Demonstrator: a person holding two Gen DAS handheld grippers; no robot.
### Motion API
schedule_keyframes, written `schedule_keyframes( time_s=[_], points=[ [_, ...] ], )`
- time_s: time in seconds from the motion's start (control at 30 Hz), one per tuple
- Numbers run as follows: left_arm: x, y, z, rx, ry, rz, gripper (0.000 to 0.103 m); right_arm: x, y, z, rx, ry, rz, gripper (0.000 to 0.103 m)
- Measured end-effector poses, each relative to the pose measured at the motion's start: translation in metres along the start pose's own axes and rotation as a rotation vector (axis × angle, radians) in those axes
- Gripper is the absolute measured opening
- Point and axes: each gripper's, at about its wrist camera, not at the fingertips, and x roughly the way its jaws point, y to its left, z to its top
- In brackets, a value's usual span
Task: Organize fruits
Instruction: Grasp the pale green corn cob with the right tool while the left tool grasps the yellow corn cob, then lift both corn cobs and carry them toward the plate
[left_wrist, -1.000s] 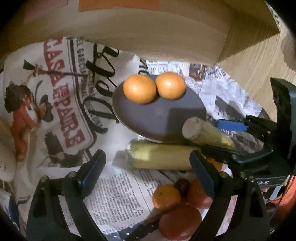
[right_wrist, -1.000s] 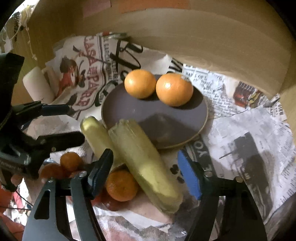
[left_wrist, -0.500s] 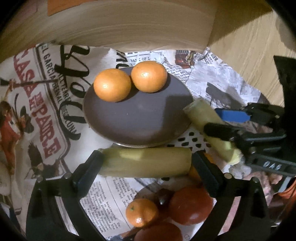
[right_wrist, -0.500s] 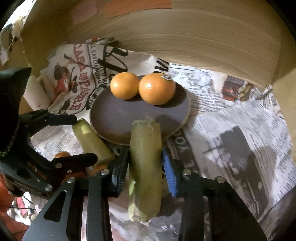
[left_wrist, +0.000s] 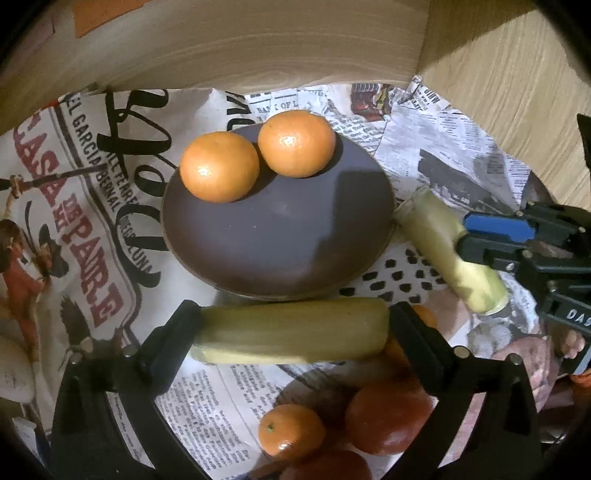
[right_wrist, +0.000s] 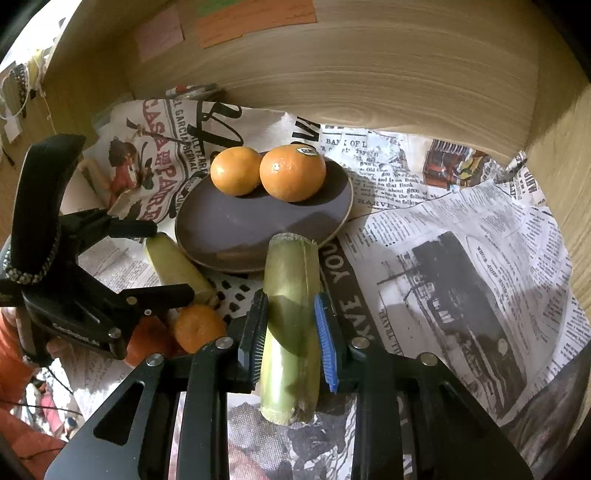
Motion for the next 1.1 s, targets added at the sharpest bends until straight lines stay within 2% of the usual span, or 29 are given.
schedule_keyframes(
  time_s=[0.2,0.27,0.37,0.63,0.73,0.9,1.1],
  points=[
    [0.005,-0.005,0.006,0.019,-0.001,0.032,0.103,0.001,-0.004,-0.001,0.027,0.002,0.024,0.027],
    [0.006,0.004,0.004,-0.004,-0.003,0.021,0.103,0.001,-0.004,-0.001,0.025,0.005,0.025,0.029],
    [0.003,0.013,-0.001,-0.022,-0.014,0.066,0.103,0.002,-0.001,0.000,0.012,0.008,0.013,0.032],
    [-0.014,0.056,-0.018,-0.115,-0.017,0.110,0.103,0.013,0.002,-0.001,-0.009,0.037,0.006,0.036],
    [-0.022,0.065,-0.026,-0.130,-0.022,0.111,0.103,0.015,0.002,-0.003,-0.008,0.048,0.005,0.036],
    [-0.042,0.083,-0.035,-0.194,-0.058,0.069,0.103,0.015,0.001,-0.002,-0.002,0.052,0.001,0.038],
    [-0.048,0.092,-0.037,-0.143,-0.069,0.114,0.103,0.017,0.000,-0.003,0.000,0.060,-0.006,0.043]
  ],
)
